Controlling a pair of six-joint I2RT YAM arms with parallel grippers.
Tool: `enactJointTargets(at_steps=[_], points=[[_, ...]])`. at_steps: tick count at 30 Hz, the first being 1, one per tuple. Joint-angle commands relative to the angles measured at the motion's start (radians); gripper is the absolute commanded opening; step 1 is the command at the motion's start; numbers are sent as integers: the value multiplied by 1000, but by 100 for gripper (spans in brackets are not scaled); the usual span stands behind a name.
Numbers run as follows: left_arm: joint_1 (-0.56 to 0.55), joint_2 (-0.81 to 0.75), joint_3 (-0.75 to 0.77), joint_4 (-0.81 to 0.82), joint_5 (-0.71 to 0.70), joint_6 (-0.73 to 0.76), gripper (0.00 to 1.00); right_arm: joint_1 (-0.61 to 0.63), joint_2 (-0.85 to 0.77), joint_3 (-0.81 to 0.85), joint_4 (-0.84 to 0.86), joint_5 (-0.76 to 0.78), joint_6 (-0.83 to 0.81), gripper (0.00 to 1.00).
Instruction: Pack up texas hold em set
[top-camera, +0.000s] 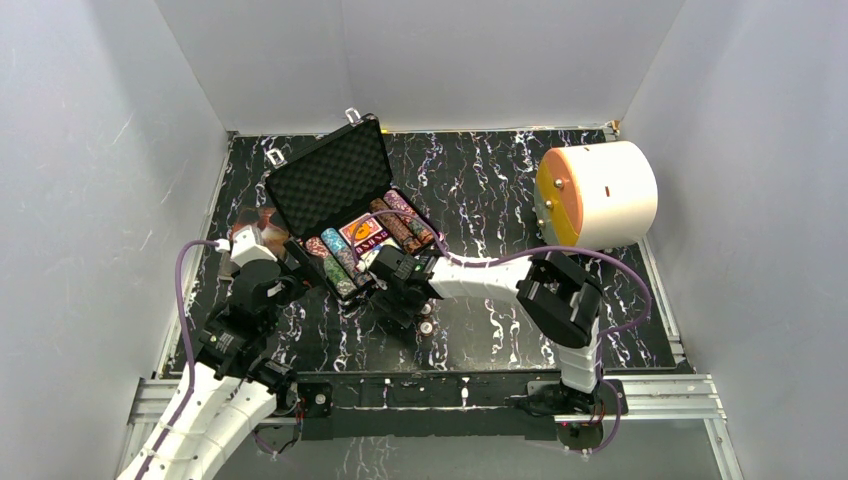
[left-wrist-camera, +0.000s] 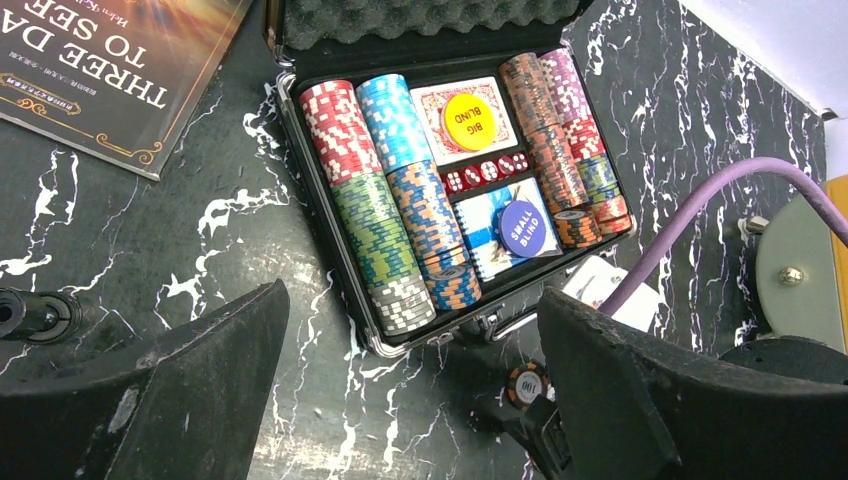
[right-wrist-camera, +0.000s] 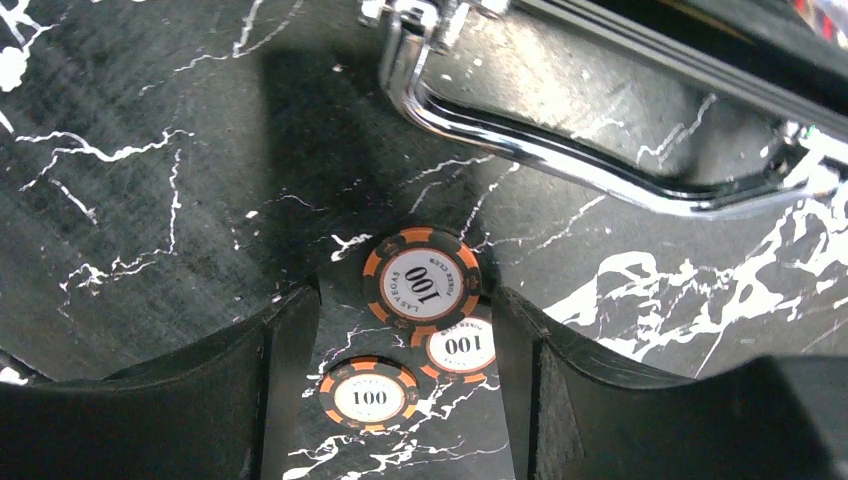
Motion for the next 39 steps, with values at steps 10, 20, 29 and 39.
enactJointTargets(at_steps=[10, 20, 29, 39], points=[[-3, 9, 26, -11, -26, -2, 95, -16, 22, -10, 21, -199, -252, 70], [-3, 16, 32, -9, -24, -9, 95, -48, 51, -43, 81, -33, -264, 58], [-3, 28, 21, -3, 4, -45, 95, -72, -50, -84, 172, -69, -188, 46], [-3, 75, -14, 76, 211, 2, 98, -249, -294, -146, 216, -74, 268, 48]])
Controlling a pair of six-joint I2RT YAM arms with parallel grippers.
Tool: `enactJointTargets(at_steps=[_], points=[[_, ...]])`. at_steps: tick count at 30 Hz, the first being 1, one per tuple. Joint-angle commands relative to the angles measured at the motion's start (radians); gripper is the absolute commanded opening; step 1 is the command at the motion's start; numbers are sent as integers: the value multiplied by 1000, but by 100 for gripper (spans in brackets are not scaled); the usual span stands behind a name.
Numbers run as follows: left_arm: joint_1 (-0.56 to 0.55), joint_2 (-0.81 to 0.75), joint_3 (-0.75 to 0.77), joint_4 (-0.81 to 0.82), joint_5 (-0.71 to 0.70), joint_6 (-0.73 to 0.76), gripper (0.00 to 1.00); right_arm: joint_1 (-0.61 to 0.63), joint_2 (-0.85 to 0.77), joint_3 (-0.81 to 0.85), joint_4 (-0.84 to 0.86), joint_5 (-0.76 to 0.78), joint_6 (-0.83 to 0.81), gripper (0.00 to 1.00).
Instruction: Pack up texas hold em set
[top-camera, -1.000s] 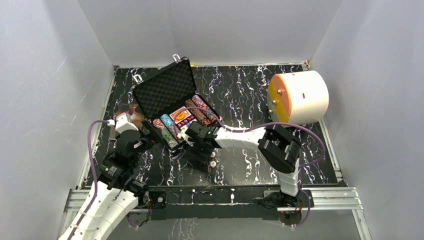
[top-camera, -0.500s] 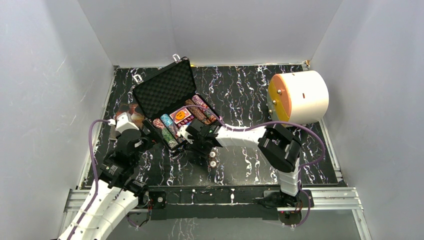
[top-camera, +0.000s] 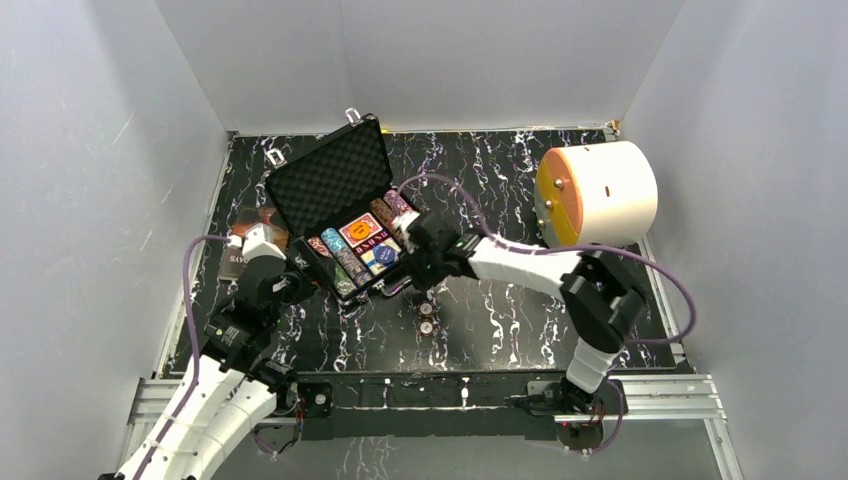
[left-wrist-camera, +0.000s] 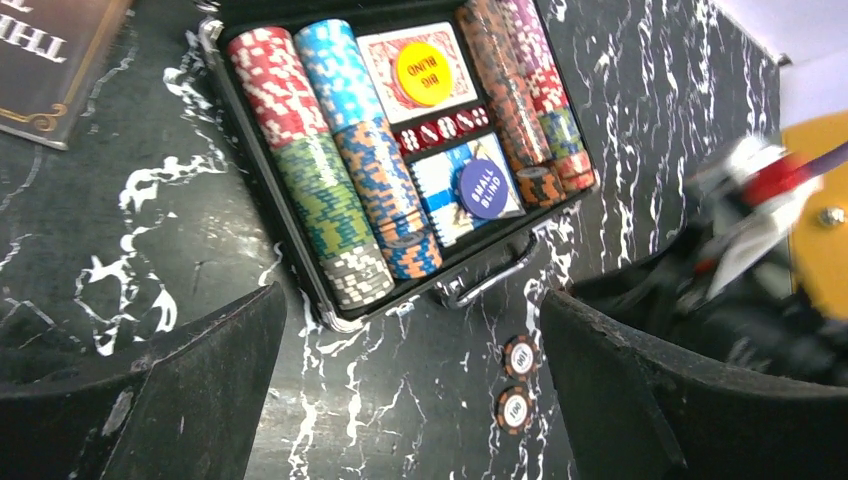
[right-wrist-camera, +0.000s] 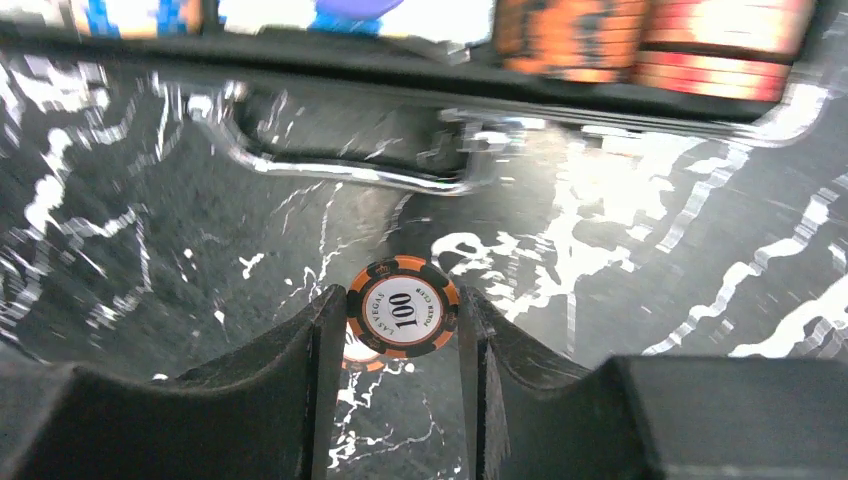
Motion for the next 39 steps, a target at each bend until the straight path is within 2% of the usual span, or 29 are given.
enactJointTargets(at_steps=[1, 6, 12, 15, 18, 21, 25, 29, 34, 36, 39], points=[[-3, 64, 0, 69, 127, 63, 98, -104, -170, -28, 57, 27, 354, 48], [-3, 193, 11, 192, 301, 144, 98, -136, -266, -60, 122, 44, 564, 49], [-3, 359, 27, 407, 513, 141, 89, -150, -279, -30, 162, 37, 765, 49], [-4, 407, 23, 493, 542, 84, 80, -161, -301, -61, 244, 37, 885, 49], [-10, 404, -65, 709, 542, -7, 68, -172, -311, -82, 290, 33, 992, 49], [-19, 427, -156, 983, 534, -105, 67, -186, -323, -113, 344, 36, 1080, 49], [-41, 514, -114, 1030, 536, -89, 68, -203, -335, -129, 370, 17, 1148, 49], [-49, 589, -103, 1164, 658, -84, 70, -207, -335, -130, 363, 1, 1178, 50], [-59, 659, -75, 1195, 680, -88, 71, -211, -330, -132, 351, -21, 1193, 50], [-59, 678, -63, 1198, 672, -92, 68, -212, -330, -134, 344, -27, 1194, 50], [-64, 709, -45, 1199, 668, -97, 55, -212, -332, -143, 345, -34, 1196, 50]])
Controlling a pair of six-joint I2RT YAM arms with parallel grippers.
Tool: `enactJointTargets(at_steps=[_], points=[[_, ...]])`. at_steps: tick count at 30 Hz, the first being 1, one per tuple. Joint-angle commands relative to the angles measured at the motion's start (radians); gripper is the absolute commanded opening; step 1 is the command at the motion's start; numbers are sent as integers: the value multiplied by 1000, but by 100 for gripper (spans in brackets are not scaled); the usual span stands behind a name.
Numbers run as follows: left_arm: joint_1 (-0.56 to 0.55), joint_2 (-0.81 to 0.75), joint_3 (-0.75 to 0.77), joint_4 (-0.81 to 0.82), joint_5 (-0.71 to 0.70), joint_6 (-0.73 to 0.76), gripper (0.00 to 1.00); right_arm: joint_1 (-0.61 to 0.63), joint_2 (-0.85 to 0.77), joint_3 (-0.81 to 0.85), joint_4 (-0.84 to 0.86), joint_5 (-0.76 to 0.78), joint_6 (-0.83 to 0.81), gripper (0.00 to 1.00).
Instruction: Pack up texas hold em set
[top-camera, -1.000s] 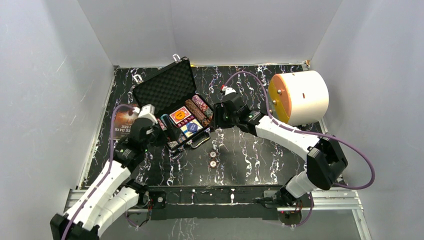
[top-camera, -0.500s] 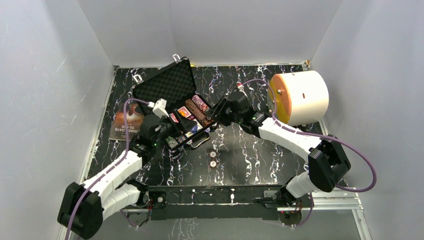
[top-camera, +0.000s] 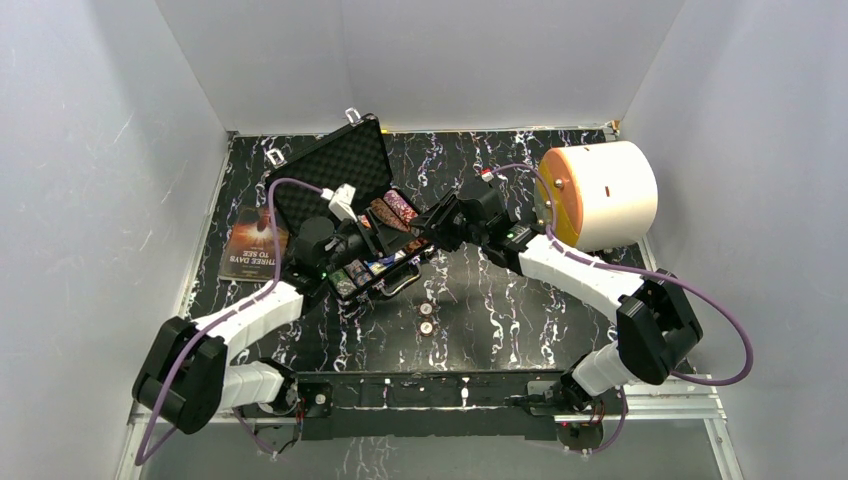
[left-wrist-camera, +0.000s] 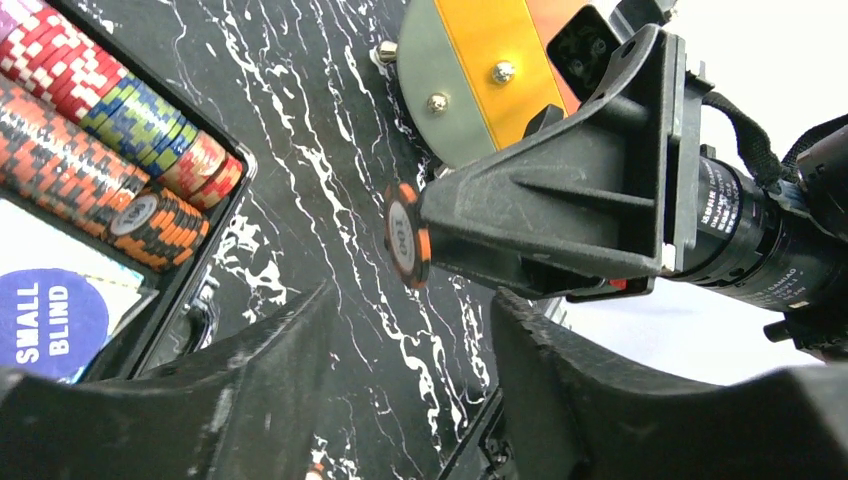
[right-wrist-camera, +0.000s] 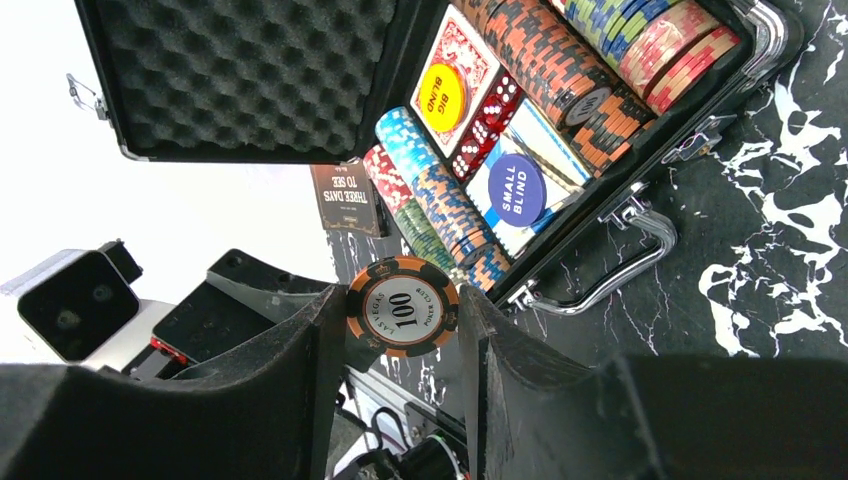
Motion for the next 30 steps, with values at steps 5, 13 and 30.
enactJointTargets(at_steps=[5, 13, 30], points=[[-13, 53, 56, 74, 1, -8, 37, -3, -31, -17, 41, -21, 28, 50], [-23, 95, 75, 54, -26, -7, 29, -3, -18, -20, 48, -27, 36, 51], [-25, 75, 198, -322, -80, 406, 0, -129, -63, 14, -20, -114, -228, 91]])
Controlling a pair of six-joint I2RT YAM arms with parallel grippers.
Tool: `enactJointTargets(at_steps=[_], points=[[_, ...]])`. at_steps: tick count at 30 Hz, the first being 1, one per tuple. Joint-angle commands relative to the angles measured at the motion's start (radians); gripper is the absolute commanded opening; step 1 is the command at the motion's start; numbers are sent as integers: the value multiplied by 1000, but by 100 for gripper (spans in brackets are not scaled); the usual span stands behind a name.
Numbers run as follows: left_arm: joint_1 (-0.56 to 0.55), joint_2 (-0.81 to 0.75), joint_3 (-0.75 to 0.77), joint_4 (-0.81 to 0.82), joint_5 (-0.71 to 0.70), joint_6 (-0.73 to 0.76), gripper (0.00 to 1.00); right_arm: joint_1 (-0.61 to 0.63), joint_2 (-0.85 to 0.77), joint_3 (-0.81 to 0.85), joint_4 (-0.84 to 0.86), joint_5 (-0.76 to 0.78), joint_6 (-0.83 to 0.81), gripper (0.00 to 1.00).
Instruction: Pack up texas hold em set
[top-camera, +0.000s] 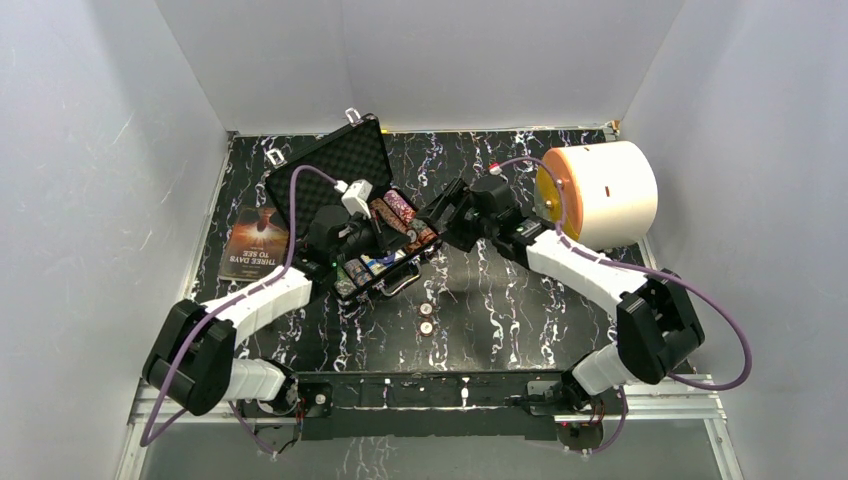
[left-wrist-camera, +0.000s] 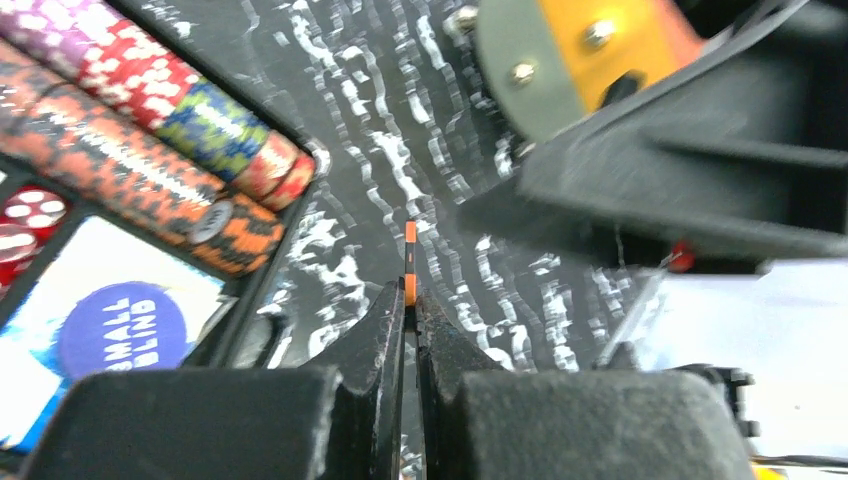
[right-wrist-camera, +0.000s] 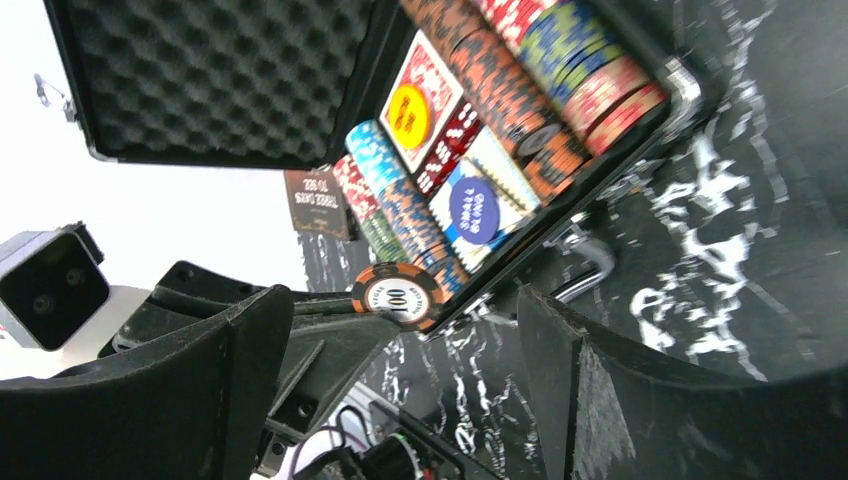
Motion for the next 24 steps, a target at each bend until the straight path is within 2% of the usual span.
enactJointTargets(at_steps=[1, 4, 12, 19, 24], points=[[-3, -21, 130, -293, -48, 312, 0, -84, -83, 13, -27, -53, -175, 91], [-2, 37, 226, -455, -38, 436, 0, -126, -147, -91, -6, -82, -239, 90], [-1, 296, 473, -667, 133, 594, 0, -178, -226, -262, -42, -131, -338, 87], [-2, 419, 605, -792, 102, 667, 0, -178, -252, -304, -5, -183, -400, 84], [-2, 446, 621, -797, 100, 653, 0, -178, -246, -297, -13, -188, -424, 84]])
